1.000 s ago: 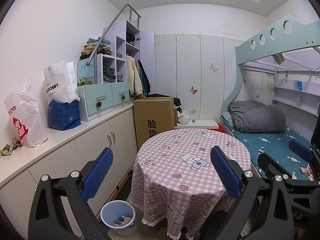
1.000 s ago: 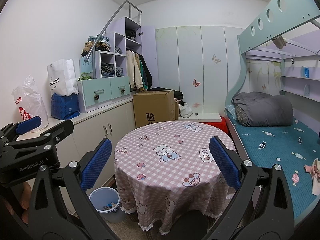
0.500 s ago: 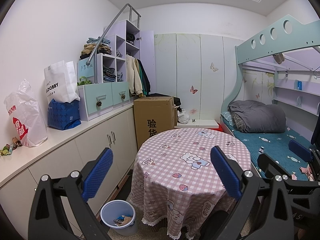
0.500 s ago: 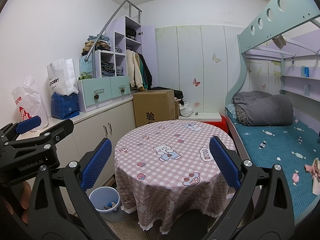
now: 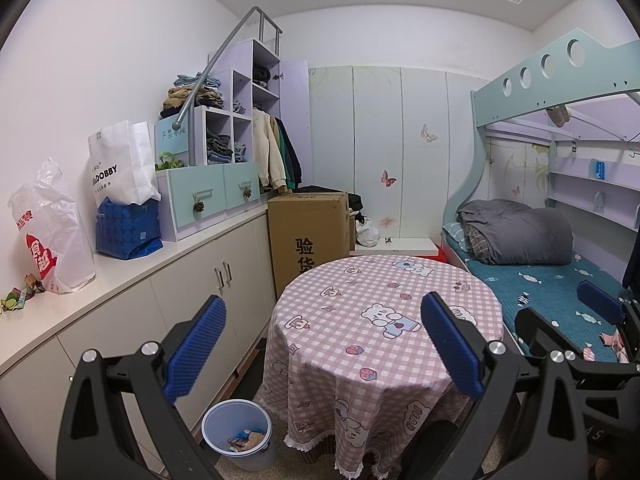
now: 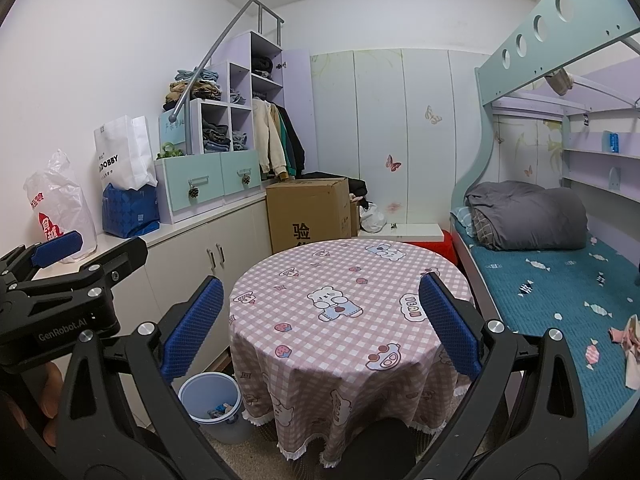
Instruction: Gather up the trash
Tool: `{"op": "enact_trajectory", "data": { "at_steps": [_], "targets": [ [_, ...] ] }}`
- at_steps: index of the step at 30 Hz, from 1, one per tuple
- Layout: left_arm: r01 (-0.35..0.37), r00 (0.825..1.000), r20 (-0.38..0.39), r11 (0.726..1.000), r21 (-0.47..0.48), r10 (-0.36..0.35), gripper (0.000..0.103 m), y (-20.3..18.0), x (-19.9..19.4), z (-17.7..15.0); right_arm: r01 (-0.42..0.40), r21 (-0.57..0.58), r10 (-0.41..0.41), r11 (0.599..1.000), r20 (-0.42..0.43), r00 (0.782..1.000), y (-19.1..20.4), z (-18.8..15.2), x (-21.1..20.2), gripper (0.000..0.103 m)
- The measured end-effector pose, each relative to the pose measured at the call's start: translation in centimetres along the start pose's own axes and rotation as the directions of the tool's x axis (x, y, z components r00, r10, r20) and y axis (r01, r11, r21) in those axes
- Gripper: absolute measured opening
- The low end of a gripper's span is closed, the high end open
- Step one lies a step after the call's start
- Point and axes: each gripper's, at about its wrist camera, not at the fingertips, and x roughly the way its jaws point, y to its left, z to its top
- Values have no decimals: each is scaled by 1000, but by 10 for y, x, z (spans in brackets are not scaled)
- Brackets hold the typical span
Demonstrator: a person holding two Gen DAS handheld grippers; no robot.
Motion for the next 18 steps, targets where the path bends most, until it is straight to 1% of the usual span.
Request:
{"op": "enact_trajectory", "data": {
  "at_steps": [18],
  "targets": [
    [2,1000,-3,1000,0,-2,96,2,0,-1,0,0,0,1000,-2,1000,0,1,0,96]
  ]
}}
